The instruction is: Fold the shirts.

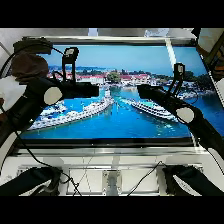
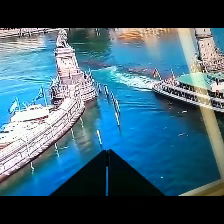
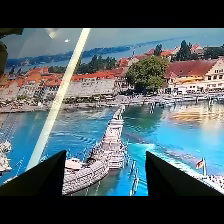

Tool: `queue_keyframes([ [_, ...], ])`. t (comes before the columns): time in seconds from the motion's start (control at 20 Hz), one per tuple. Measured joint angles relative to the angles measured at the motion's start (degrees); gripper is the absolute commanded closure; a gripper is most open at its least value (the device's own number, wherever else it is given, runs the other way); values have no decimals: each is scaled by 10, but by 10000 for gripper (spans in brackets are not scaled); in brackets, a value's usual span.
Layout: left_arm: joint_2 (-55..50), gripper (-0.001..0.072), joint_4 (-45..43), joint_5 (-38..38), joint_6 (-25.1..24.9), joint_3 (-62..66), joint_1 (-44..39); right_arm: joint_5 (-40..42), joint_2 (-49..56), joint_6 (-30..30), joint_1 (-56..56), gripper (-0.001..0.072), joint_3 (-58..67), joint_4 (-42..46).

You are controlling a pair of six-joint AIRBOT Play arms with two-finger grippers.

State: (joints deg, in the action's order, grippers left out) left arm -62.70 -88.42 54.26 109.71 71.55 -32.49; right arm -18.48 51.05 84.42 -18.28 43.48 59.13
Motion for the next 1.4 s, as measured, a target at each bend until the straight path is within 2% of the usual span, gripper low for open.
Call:
queue_keyframes([
  [0.7,0,687,0,-4,0,0,0,0,0,0,0,170,0,0],
  [0.75,0,667,0,-6,0,0,0,0,0,0,0,169,0,0],
  [0.85,0,365,-16,-7,-2,0,0,0,0,0,0,169,0,0],
  [0.9,0,243,-37,-7,-4,1,0,0,0,0,0,170,0,0],
  [0.95,0,191,-63,-7,-6,1,0,-3,0,0,0,169,0,0],
  [1.05,0,194,-143,-1,-8,1,0,-13,0,0,0,170,0,0],
  [1.15,0,276,-254,15,-9,1,2,-27,0,0,0,170,0,0],
  [1.2,0,280,-313,22,-11,1,8,-35,0,0,0,170,0,0],
  [1.3,0,279,-419,34,-11,1,42,-49,0,0,0,170,0,1],
  [1.4,-2,279,-475,39,-1,1,109,-66,0,0,0,170,0,3],
])
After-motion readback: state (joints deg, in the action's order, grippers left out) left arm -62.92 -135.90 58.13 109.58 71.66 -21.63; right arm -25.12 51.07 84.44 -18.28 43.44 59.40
